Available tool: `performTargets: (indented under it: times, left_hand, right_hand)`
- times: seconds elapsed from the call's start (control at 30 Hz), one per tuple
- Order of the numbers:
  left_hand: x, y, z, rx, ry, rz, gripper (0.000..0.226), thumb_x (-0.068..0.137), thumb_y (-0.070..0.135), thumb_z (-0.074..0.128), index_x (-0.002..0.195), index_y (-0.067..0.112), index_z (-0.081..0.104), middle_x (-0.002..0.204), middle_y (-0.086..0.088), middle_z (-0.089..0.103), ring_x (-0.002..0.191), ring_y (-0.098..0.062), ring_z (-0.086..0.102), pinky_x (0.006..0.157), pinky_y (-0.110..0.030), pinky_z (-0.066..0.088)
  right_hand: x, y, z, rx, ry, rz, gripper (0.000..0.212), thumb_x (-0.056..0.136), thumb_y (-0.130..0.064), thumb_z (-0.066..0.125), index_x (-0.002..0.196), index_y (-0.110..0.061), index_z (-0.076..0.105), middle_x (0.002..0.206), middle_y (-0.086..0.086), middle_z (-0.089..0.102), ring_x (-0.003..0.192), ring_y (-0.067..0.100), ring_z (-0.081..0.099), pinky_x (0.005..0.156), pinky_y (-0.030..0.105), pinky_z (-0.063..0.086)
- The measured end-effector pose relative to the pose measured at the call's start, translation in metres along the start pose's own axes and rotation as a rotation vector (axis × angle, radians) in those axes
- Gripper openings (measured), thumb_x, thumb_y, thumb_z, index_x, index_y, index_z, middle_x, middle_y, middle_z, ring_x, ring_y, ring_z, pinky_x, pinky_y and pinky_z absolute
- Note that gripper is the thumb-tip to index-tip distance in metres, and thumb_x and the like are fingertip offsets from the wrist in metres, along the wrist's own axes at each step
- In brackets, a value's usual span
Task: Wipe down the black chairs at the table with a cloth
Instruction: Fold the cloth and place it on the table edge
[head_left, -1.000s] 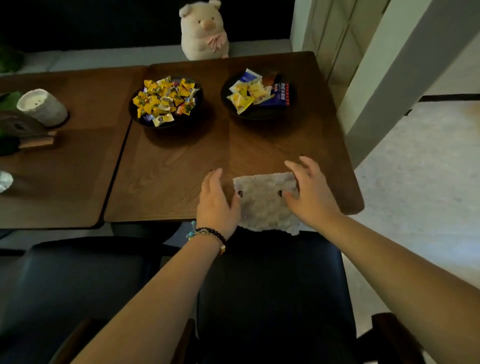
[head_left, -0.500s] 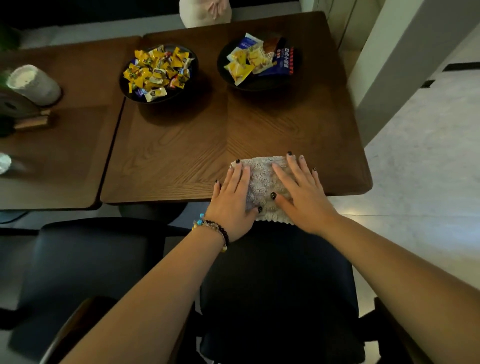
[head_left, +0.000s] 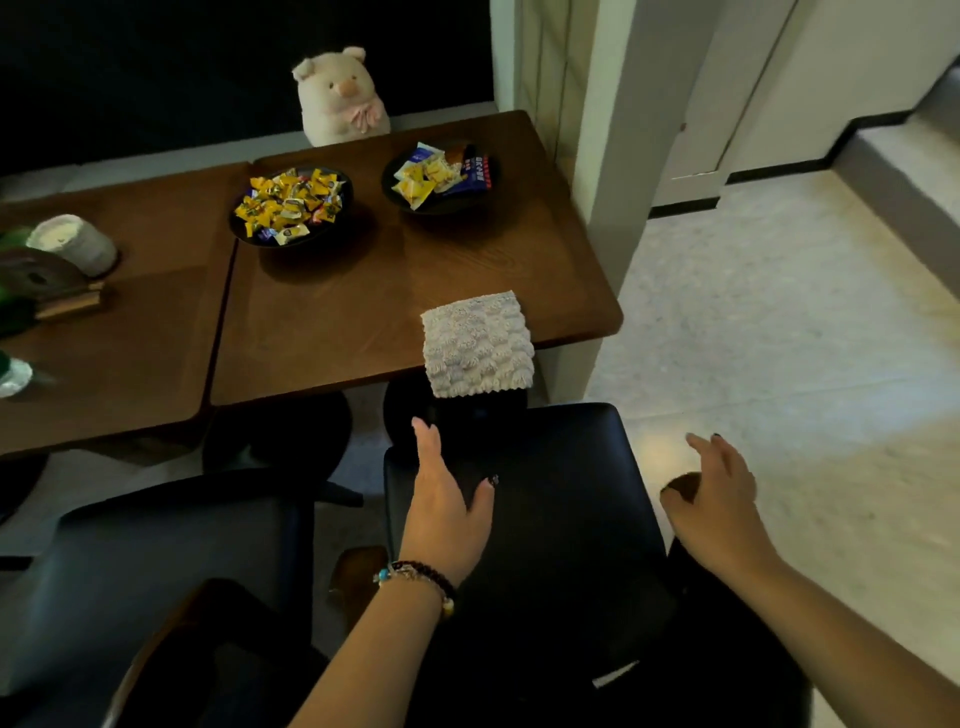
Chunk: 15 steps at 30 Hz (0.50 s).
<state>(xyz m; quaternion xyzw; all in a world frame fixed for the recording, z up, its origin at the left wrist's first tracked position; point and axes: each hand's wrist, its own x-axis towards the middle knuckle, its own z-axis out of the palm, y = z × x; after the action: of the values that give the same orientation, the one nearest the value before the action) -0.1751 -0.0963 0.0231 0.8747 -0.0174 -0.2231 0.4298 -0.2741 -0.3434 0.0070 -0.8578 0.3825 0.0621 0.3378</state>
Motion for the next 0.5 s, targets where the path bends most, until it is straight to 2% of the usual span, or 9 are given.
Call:
performTargets:
  times: [0.07, 0.13, 0.17, 0.3, 0.37, 0.4, 0.43, 0.47, 0.5]
  left_hand:
    - [-0.020, -0.004, 0.003, -0.017, -0.052, -0.037, 0.107, 0.091, 0.028, 0.064, 0.145, 0.037, -0.028, 0.161, 0.014, 0.007, 0.137, 0.000, 0.030, 0.105, -0.017, 0.023]
    - [-0.040, -0.008, 0.010, -0.016, -0.092, -0.058, 0.107, 0.091, 0.032, 0.063, 0.145, 0.036, -0.029, 0.160, 0.013, 0.010, 0.114, 0.016, 0.042, 0.089, -0.003, 0.033]
    - [-0.049, -0.010, 0.015, -0.008, -0.113, -0.070, 0.107, 0.091, 0.035, 0.063, 0.145, 0.035, -0.029, 0.160, 0.011, 0.012, 0.111, 0.013, 0.042, 0.080, -0.002, 0.034]
    - [-0.078, -0.017, 0.048, -0.071, -0.270, -0.173, 0.109, 0.090, 0.036, 0.064, 0.146, 0.029, -0.029, 0.160, 0.005, 0.020, 0.137, -0.017, 0.035, 0.094, -0.019, 0.031]
    - [-0.088, -0.022, 0.073, -0.086, -0.373, -0.245, 0.109, 0.090, 0.037, 0.065, 0.147, 0.028, -0.028, 0.159, 0.003, 0.021, 0.133, -0.015, 0.040, 0.092, -0.017, 0.033]
    - [-0.091, -0.024, 0.086, -0.090, -0.425, -0.280, 0.109, 0.090, 0.038, 0.064, 0.146, 0.028, -0.028, 0.159, 0.003, 0.021, 0.124, -0.010, 0.046, 0.088, -0.015, 0.037]
    - [-0.093, -0.027, 0.100, -0.103, -0.472, -0.320, 0.109, 0.090, 0.039, 0.063, 0.146, 0.027, -0.029, 0.159, 0.002, 0.020, 0.116, -0.006, 0.049, 0.082, -0.014, 0.042]
    - [-0.093, -0.029, 0.114, -0.127, -0.503, -0.359, 0.109, 0.091, 0.039, 0.063, 0.145, 0.027, -0.031, 0.160, 0.000, 0.020, 0.116, -0.006, 0.049, 0.079, -0.016, 0.045]
    - [-0.093, -0.033, 0.128, -0.144, -0.515, -0.388, 0.109, 0.091, 0.040, 0.061, 0.144, 0.025, -0.033, 0.159, -0.003, 0.021, 0.122, -0.011, 0.047, 0.086, -0.022, 0.047]
  right_hand:
    - [-0.034, 0.023, 0.000, 0.000, 0.045, 0.048, 0.071, 0.086, -0.016, 0.069, 0.148, -0.015, 0.034, 0.158, 0.012, 0.022, 0.145, 0.033, 0.018, 0.116, 0.049, 0.023]
    - [-0.063, 0.043, 0.003, -0.032, 0.055, 0.107, 0.077, 0.085, -0.020, 0.071, 0.150, -0.014, 0.029, 0.158, 0.014, 0.020, 0.146, 0.035, 0.013, 0.118, 0.051, 0.019]
    - [-0.075, 0.051, 0.006, -0.033, 0.056, 0.137, 0.081, 0.085, -0.021, 0.071, 0.151, -0.014, 0.026, 0.159, 0.015, 0.016, 0.147, 0.037, 0.010, 0.118, 0.052, 0.018]
    - [-0.103, 0.067, 0.014, 0.024, 0.151, 0.158, 0.092, 0.082, -0.019, 0.075, 0.153, -0.012, 0.016, 0.161, 0.014, 0.008, 0.148, 0.038, 0.005, 0.118, 0.055, 0.020]
    - [-0.104, 0.073, 0.014, 0.048, 0.227, 0.197, 0.095, 0.081, -0.020, 0.076, 0.153, -0.015, 0.015, 0.161, 0.012, 0.009, 0.147, 0.039, 0.012, 0.116, 0.056, 0.025]
    - [-0.103, 0.077, 0.014, 0.093, 0.242, 0.243, 0.096, 0.081, -0.021, 0.077, 0.153, -0.017, 0.014, 0.160, 0.011, 0.013, 0.144, 0.040, 0.021, 0.113, 0.055, 0.030]
    - [-0.100, 0.084, 0.014, 0.158, 0.227, 0.294, 0.095, 0.081, -0.021, 0.077, 0.153, -0.020, 0.014, 0.158, 0.011, 0.020, 0.139, 0.041, 0.032, 0.108, 0.053, 0.036]
    - [-0.097, 0.093, 0.013, 0.240, 0.179, 0.342, 0.092, 0.081, -0.021, 0.077, 0.151, -0.021, 0.019, 0.152, 0.011, 0.032, 0.132, 0.040, 0.043, 0.104, 0.050, 0.041]
    - [-0.093, 0.102, 0.011, 0.323, 0.098, 0.389, 0.082, 0.080, -0.021, 0.077, 0.147, -0.020, 0.029, 0.140, 0.011, 0.046, 0.123, 0.038, 0.052, 0.100, 0.048, 0.047]
